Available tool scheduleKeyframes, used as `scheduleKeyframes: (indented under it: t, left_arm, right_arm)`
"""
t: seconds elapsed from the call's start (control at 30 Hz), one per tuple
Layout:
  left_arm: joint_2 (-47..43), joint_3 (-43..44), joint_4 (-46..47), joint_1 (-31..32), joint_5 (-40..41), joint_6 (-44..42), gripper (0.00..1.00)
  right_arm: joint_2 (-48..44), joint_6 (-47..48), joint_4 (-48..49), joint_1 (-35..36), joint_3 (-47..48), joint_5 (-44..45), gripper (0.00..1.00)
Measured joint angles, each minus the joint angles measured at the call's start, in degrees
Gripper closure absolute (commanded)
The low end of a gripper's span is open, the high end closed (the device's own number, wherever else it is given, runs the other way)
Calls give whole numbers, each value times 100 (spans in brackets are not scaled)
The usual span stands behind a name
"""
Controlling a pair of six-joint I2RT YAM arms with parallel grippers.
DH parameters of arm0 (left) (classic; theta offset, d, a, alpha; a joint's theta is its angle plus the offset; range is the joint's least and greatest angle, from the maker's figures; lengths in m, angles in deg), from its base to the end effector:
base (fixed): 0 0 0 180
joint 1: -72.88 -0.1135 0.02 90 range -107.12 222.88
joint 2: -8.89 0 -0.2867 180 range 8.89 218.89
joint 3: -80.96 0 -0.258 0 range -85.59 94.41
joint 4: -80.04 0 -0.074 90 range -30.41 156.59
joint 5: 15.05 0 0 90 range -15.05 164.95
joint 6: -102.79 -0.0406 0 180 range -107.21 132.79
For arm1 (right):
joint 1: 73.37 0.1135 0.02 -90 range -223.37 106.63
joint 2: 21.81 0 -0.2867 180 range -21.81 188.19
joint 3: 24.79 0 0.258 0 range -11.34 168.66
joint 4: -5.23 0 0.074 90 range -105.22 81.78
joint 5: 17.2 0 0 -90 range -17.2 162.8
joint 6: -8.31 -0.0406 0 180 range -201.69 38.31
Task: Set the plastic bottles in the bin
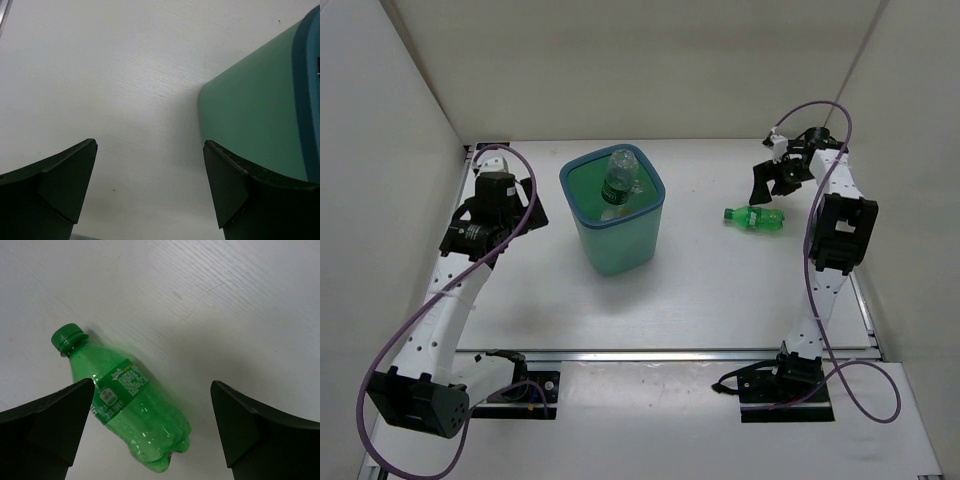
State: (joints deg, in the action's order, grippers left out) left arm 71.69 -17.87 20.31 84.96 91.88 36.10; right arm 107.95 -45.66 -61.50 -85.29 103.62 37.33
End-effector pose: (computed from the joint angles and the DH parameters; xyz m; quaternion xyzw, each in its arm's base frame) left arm 0.2161 -0.0342 0.3752 -0.1485 0.8911 0.0040 0.4288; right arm 0.4953 -0.0805 0.2285 -0.2519 0.9024 0.1997 0.2870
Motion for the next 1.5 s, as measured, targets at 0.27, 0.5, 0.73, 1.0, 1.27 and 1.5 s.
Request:
scheduleKeyframes:
  t: [0.27, 0.5, 0.73, 1.0, 1.27, 1.5]
  left_arm:
    - [17, -146, -66, -87, 0, 151, 2]
    - [24, -382, -87, -192, -48, 164, 2]
    - [55, -516, -131, -227, -83, 160, 1]
    - [50, -535, -173, -293, -90, 153, 1]
    - [-256, -608, -118, -291, -94, 173, 2]
    - [-1005, -647, -129, -258, 20, 210, 1]
  right_arm:
    - [-131, 461, -256, 299, -249, -111, 1]
    - [-640, 656, -28, 584, -1296, 343, 1]
    - [-960, 649, 678, 922, -2389, 1742, 1]
    - [-1818, 129, 1648, 1084, -3307, 2234, 51]
    - [-3202, -835, 2299, 1875, -3270, 2396, 60]
    - [-4013, -2048, 3508, 3460, -2050, 1978, 64]
